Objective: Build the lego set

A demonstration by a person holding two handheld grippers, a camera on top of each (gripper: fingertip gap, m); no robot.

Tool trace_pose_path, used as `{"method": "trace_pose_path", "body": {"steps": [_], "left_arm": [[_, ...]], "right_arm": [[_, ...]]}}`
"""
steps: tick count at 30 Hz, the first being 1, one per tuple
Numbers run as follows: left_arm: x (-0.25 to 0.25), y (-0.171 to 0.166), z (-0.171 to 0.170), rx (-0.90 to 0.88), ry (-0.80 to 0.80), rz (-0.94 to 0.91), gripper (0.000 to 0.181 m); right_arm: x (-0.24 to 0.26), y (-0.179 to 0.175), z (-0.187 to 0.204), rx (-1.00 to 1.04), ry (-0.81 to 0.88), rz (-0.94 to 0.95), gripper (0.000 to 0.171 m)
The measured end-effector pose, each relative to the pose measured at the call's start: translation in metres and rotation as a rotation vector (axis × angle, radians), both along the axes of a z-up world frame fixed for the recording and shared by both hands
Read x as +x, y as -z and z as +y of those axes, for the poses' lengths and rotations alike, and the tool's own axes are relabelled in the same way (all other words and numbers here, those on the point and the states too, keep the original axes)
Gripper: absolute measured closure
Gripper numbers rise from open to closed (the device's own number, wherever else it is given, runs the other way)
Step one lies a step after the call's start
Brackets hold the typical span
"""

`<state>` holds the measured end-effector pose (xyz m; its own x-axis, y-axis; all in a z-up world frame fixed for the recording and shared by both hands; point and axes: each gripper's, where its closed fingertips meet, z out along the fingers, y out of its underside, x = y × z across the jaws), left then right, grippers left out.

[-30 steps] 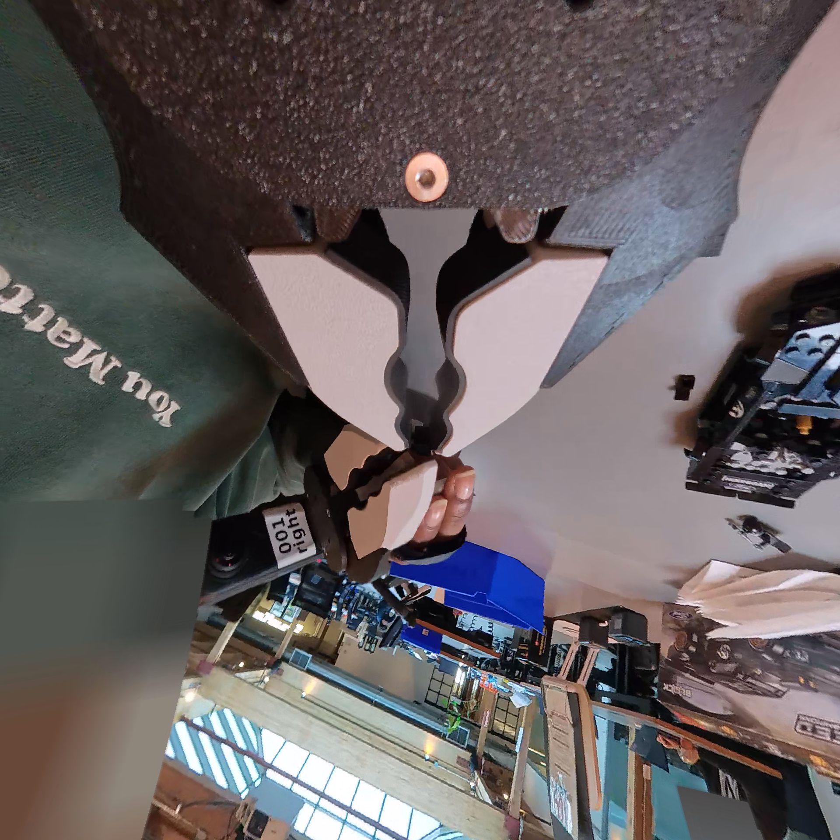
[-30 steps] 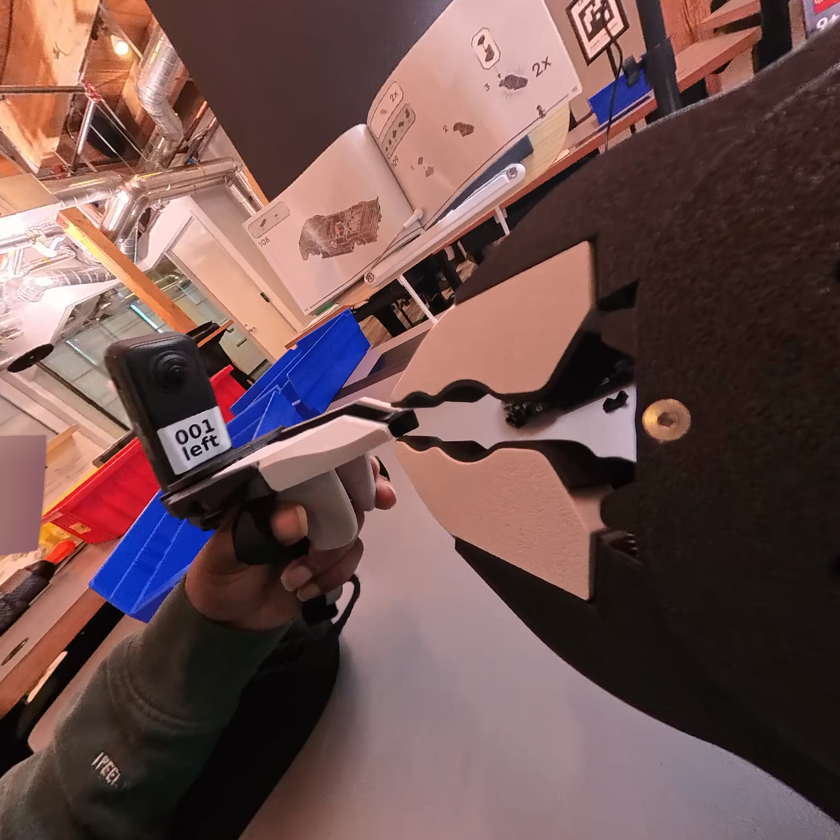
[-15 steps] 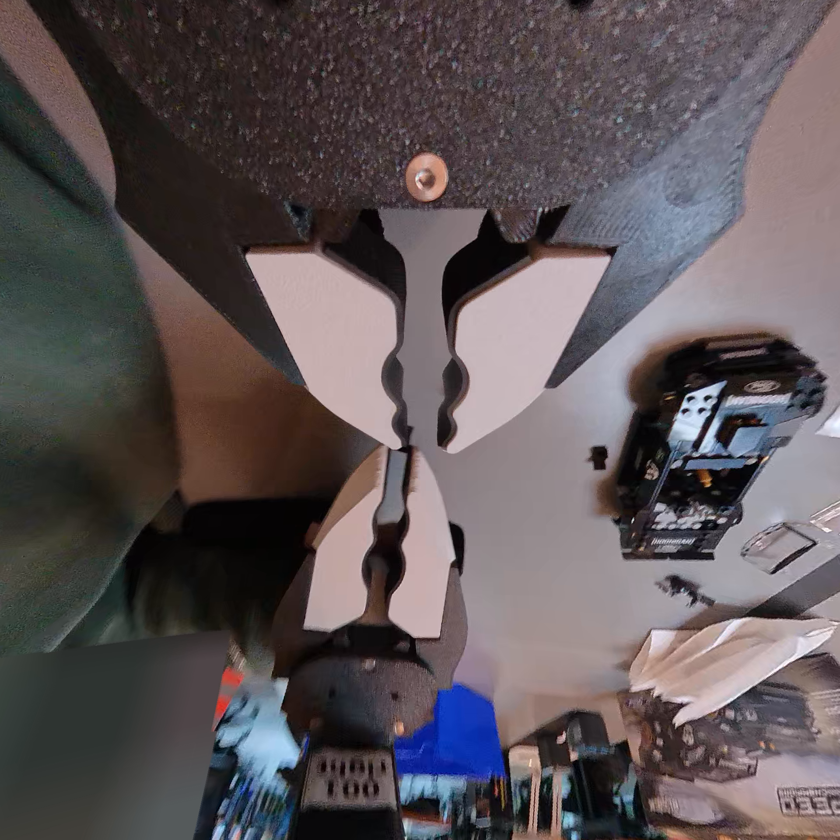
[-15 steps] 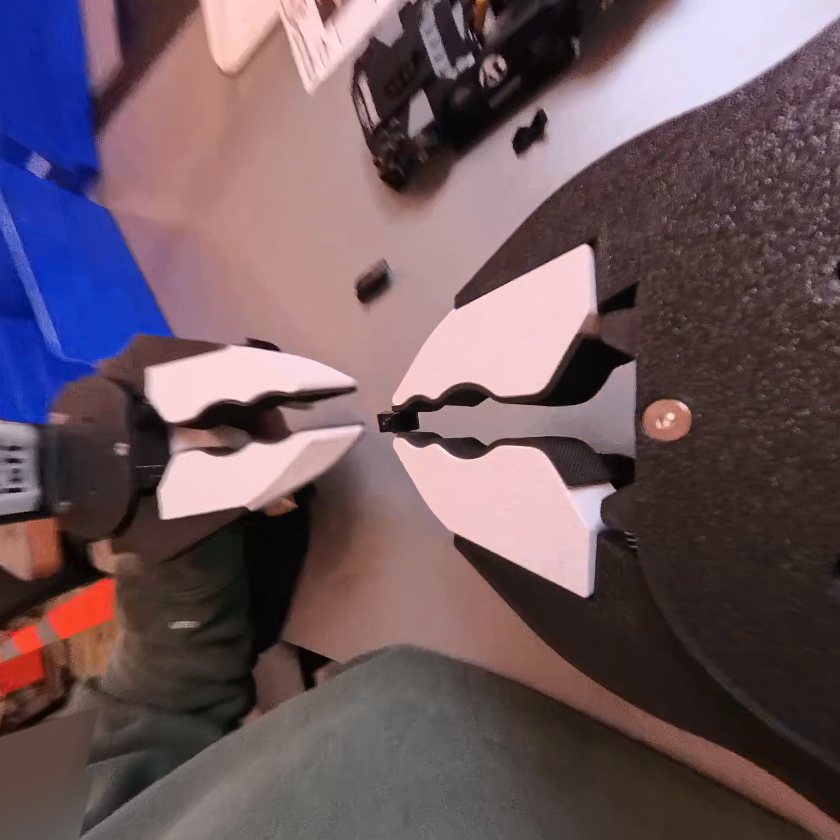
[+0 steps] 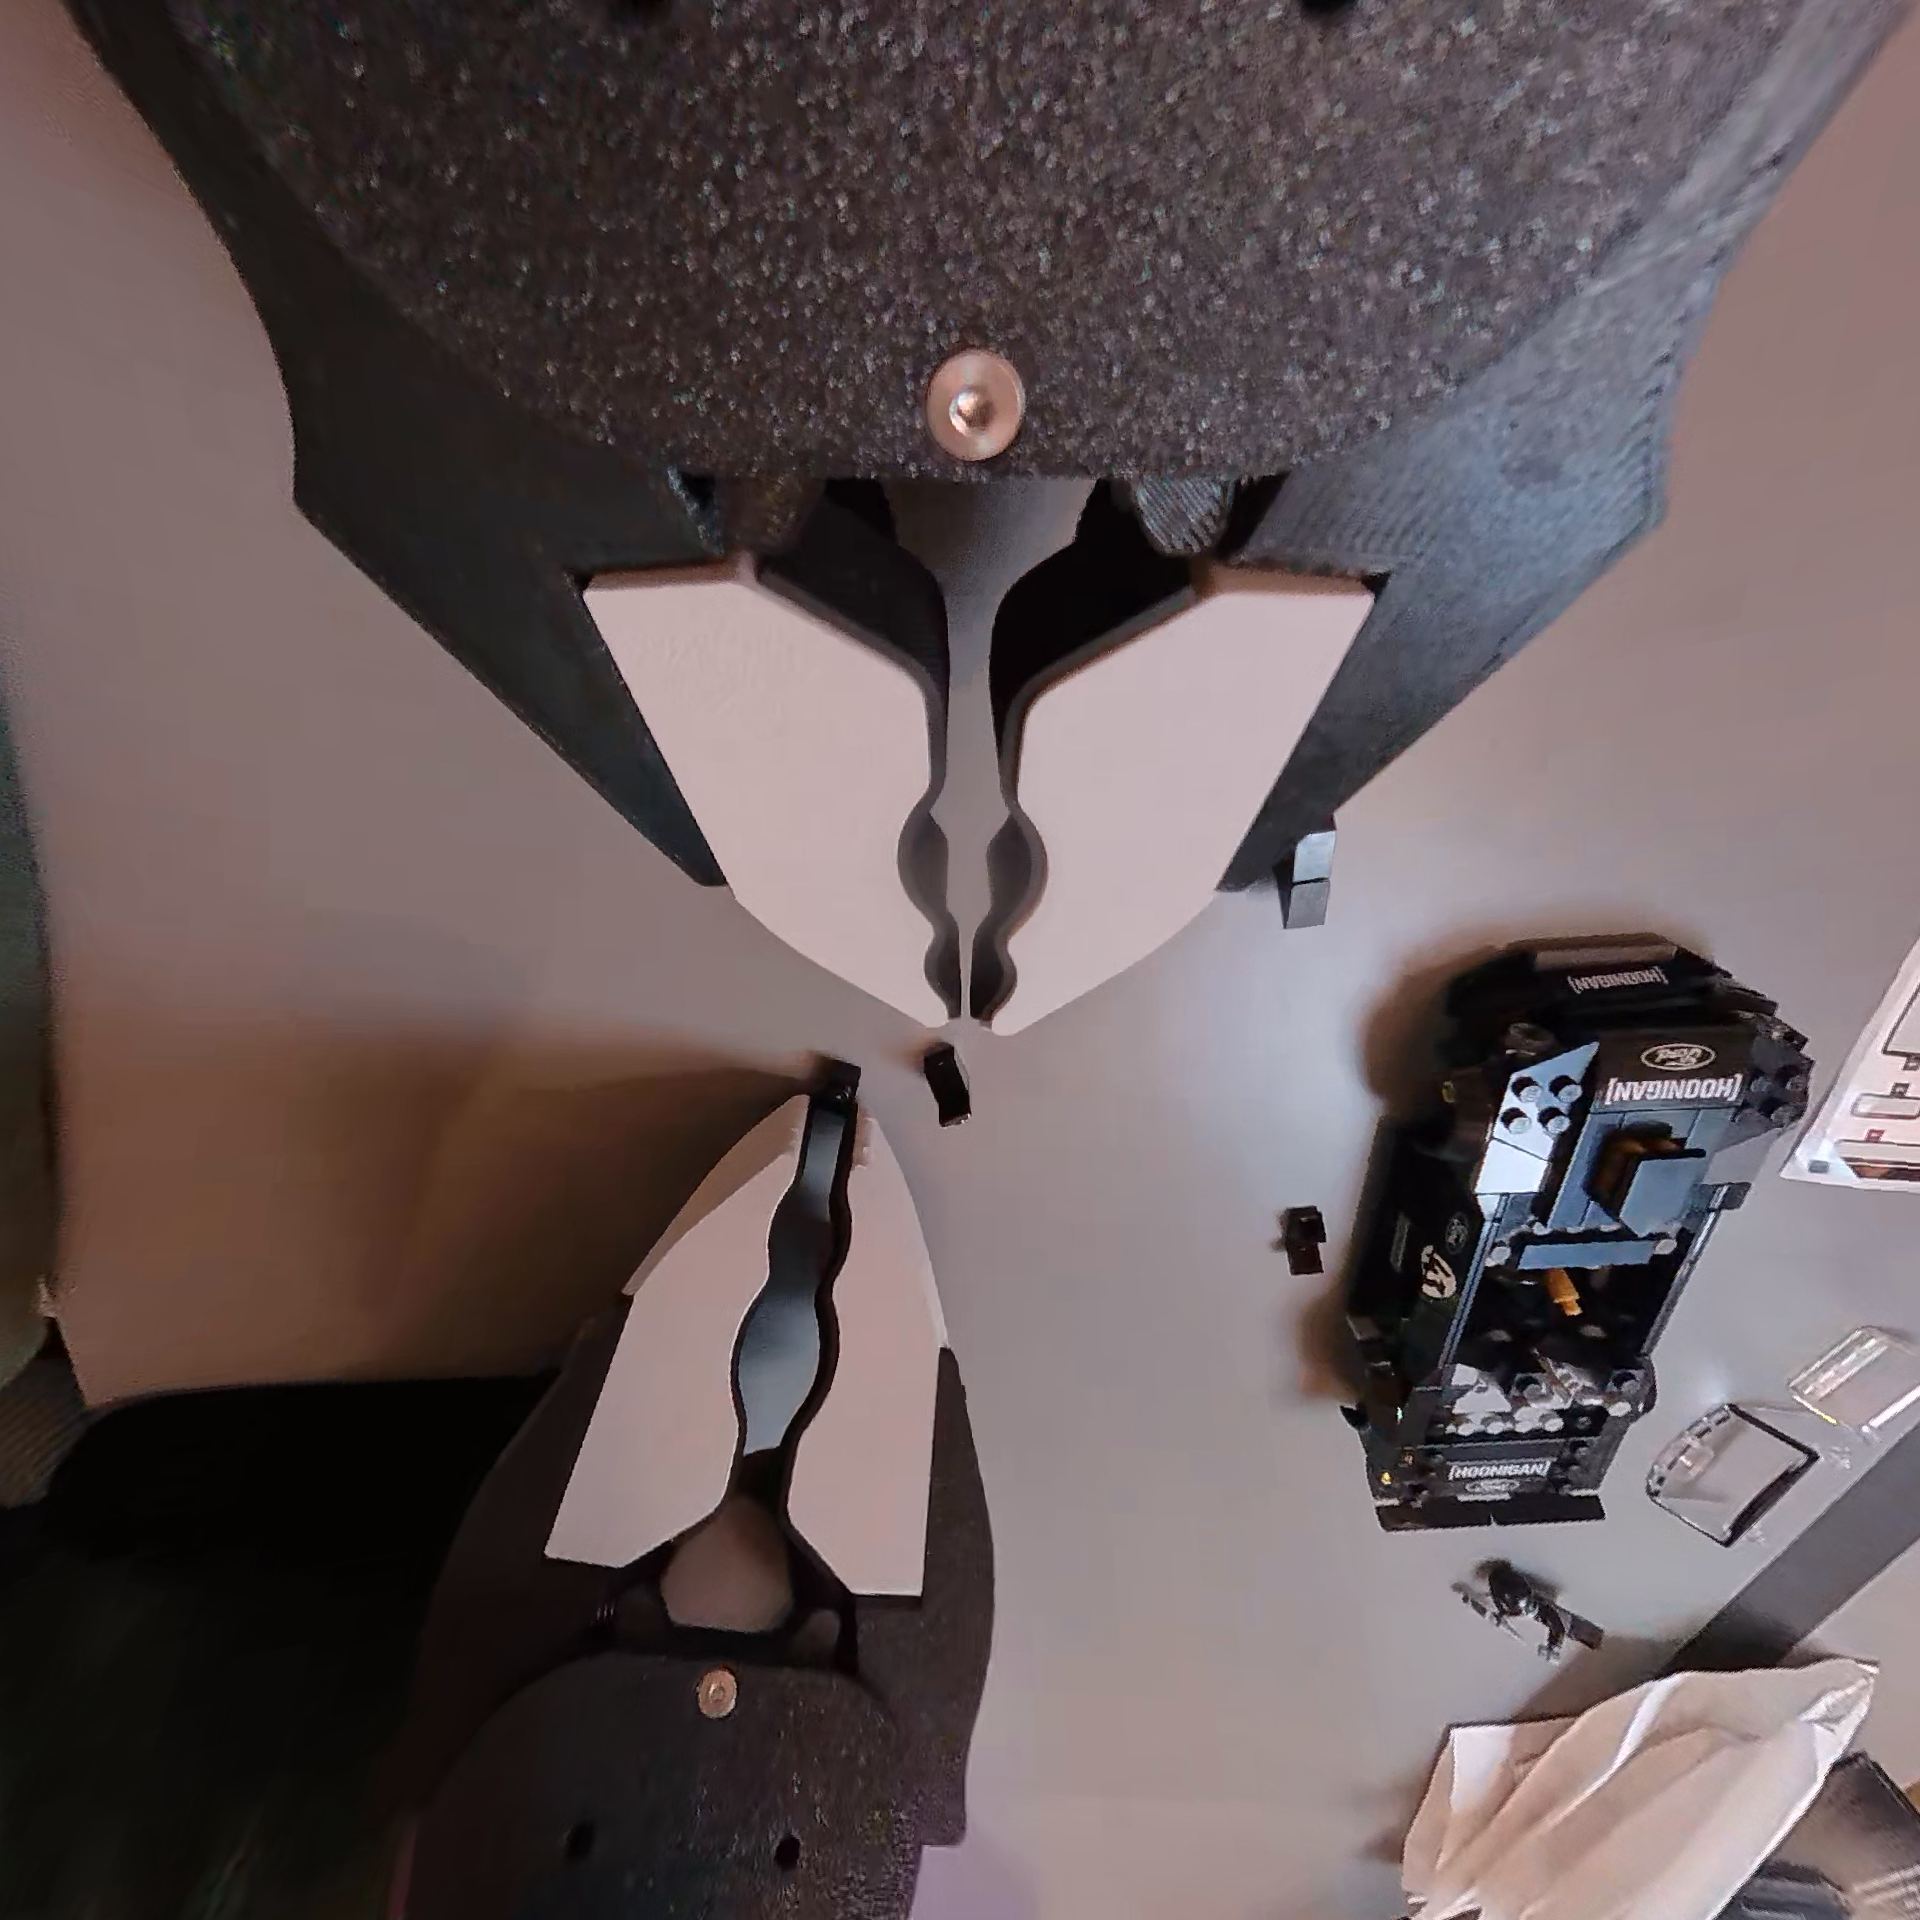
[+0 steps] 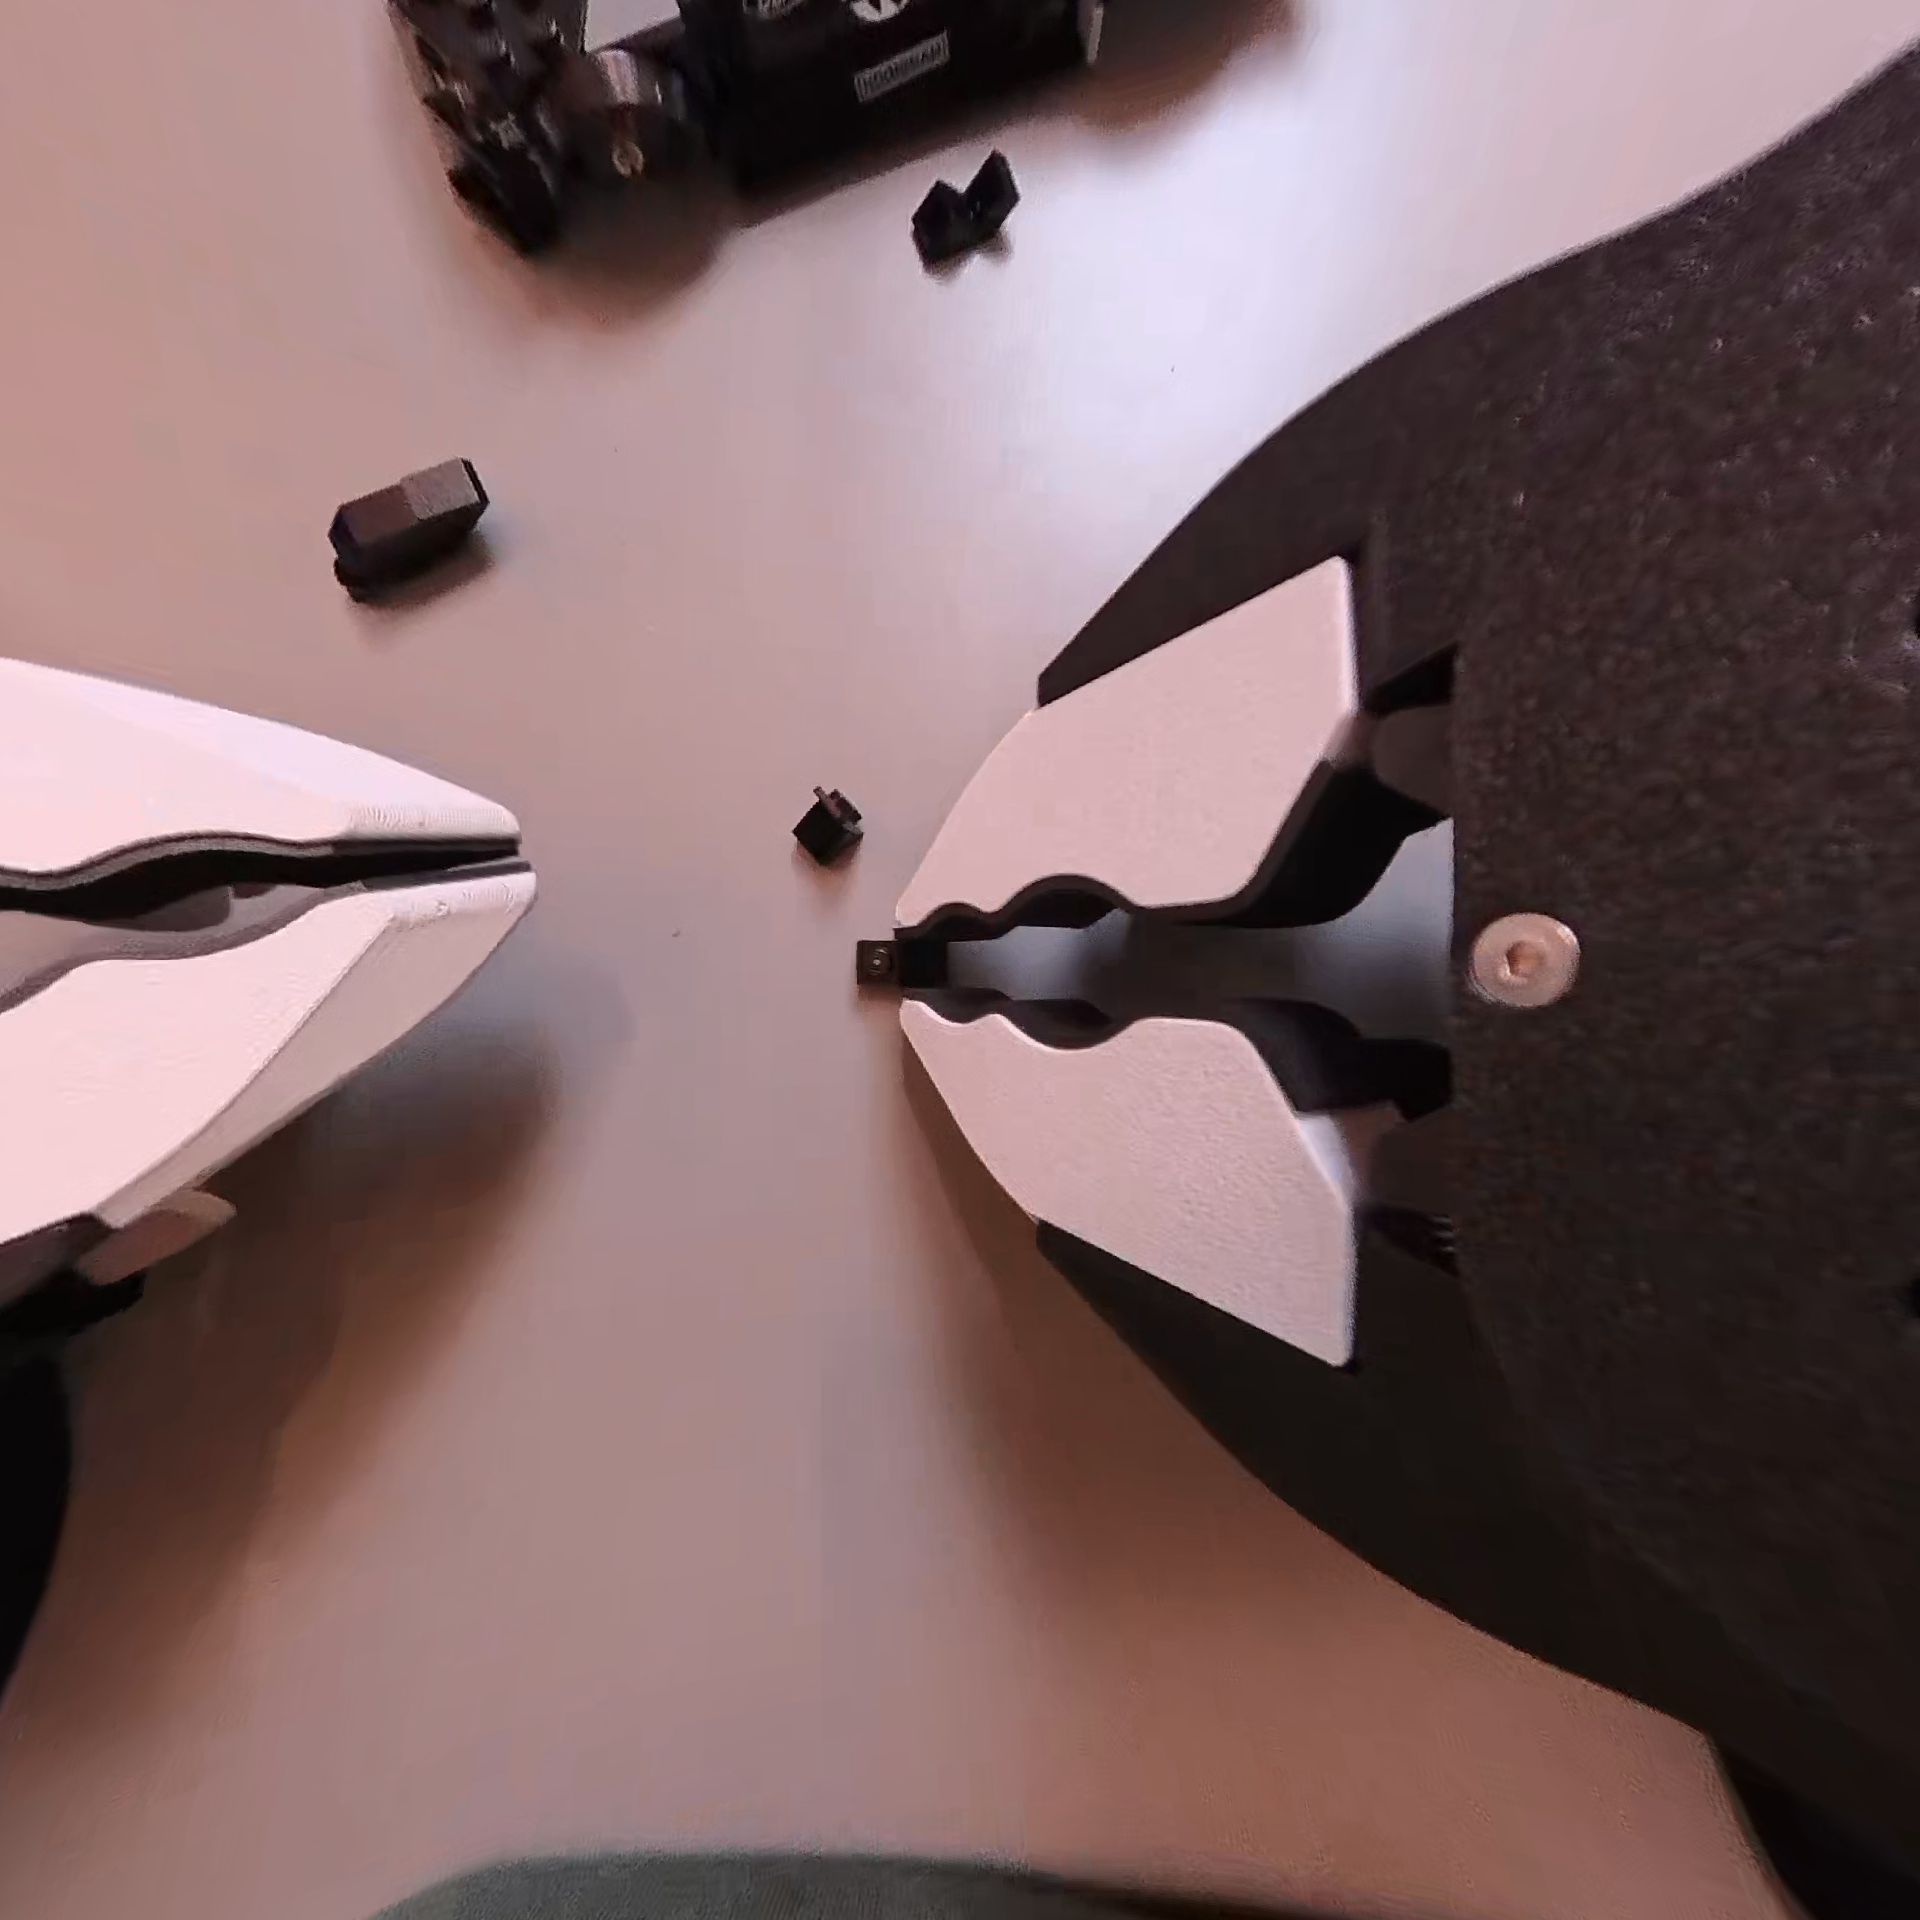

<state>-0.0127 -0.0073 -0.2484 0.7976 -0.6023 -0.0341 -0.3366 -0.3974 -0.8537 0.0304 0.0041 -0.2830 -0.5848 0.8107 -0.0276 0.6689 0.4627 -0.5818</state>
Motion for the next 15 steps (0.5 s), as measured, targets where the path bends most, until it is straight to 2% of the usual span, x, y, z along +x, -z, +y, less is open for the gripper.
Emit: {"method": "trace_pose_path", "body": {"steps": [3, 7, 10, 12, 15], "left_arm": [[0.003, 0.001, -0.001, -0.011, 0.008, -0.012, 0.179], [0.004, 0.003, -0.001, -0.018, 0.009, -0.008, 0.179], [0.003, 0.001, -0.001, -0.01, 0.003, -0.012, 0.179], [0.001, -0.003, 0.001, 0.001, -0.014, -0.026, 0.18], [-0.002, -0.009, 0.003, 0.013, -0.035, -0.075, 0.18]], "right_arm": [[0.0, 0.001, 0.0, 0.005, -0.015, -0.014, 0.162], [0.001, -0.002, 0.0, -0.007, -0.023, 0.004, 0.152], [0.001, -0.016, 0.007, -0.057, 0.002, 0.074, 0.148], [-0.005, -0.031, 0.029, -0.087, 0.098, 0.152, 0.148], [-0.022, -0.037, 0.08, -0.028, 0.263, 0.212, 0.149]]}}
